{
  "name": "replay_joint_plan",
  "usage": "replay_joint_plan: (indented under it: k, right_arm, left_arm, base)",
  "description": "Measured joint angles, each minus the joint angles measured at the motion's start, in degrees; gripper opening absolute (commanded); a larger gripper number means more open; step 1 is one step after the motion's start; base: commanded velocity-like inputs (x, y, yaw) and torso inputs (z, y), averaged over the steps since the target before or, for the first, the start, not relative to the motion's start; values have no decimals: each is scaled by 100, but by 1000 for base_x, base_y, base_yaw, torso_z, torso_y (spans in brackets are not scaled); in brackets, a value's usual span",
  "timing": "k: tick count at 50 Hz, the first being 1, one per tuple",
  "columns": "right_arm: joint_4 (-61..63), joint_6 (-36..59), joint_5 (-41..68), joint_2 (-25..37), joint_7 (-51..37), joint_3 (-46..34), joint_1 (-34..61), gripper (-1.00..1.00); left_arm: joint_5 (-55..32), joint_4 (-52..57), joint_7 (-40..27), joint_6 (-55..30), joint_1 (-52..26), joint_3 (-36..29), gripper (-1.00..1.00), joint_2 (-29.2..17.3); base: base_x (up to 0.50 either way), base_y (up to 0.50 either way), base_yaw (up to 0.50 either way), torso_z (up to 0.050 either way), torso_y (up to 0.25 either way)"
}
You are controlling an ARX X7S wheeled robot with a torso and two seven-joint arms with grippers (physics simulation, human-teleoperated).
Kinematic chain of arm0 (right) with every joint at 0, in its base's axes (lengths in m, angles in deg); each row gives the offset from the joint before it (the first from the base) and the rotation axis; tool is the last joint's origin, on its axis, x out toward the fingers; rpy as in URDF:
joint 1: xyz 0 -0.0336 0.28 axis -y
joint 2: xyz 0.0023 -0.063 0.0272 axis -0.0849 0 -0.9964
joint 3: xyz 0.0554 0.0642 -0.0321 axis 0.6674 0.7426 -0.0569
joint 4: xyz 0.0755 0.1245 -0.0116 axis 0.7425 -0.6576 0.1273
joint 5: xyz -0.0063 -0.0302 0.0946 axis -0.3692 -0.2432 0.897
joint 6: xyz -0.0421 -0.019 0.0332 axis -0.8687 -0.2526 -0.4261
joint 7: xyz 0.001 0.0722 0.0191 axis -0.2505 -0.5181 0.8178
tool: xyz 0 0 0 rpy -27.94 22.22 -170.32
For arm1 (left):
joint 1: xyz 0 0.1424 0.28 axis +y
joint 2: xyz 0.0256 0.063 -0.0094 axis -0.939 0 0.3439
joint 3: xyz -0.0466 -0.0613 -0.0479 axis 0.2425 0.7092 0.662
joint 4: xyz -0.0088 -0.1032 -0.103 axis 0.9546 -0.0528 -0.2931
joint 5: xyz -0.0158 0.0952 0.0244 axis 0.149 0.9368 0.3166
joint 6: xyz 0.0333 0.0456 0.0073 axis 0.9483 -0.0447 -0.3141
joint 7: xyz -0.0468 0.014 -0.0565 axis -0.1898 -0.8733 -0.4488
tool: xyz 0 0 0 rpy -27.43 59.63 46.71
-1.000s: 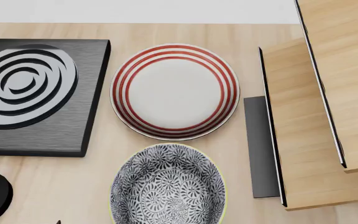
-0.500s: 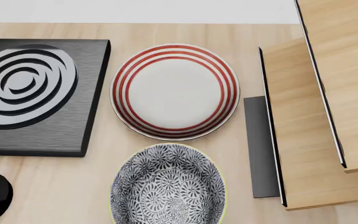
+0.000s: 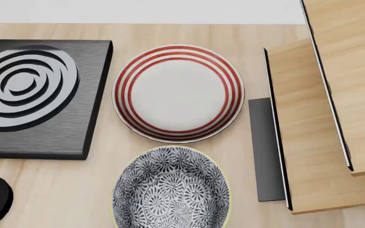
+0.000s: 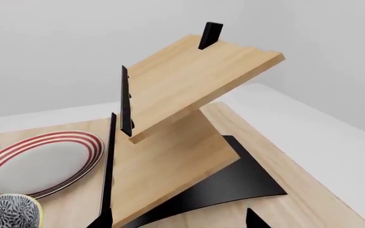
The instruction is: Pick up the cream cheese and put it in the bowl.
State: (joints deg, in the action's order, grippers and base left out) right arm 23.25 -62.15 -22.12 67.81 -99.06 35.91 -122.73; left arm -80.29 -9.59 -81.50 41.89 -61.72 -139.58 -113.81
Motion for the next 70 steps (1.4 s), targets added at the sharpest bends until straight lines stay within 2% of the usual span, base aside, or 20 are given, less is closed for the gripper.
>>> replay_joint_plan:
  k: [29, 43, 53, 70]
  right_arm:
    - [19, 20, -5, 21, -16, -8, 6, 100]
    - [-12, -7, -36, 11, 6, -26, 7, 100]
    - [-26, -17, -68, 3, 16, -51, 8, 100]
    - [-45, -9, -91, 6, 13, -78, 28, 100]
  left_arm:
    - [-461, -155, -280, -1373, -665, -371, 100, 424]
    - [-325, -435, -157, -1537, -749, -542, 100, 499]
    - [-705, -568, -207, -1724, -1052, -541, 100, 567]
    - [-647, -816, -67, -1815, -1083, -630, 100, 703]
  base:
    - [0, 0, 0, 0, 0]
    - [0, 0, 0, 0, 0]
    - [0, 0, 0, 0, 0]
    - [0, 0, 0, 0, 0]
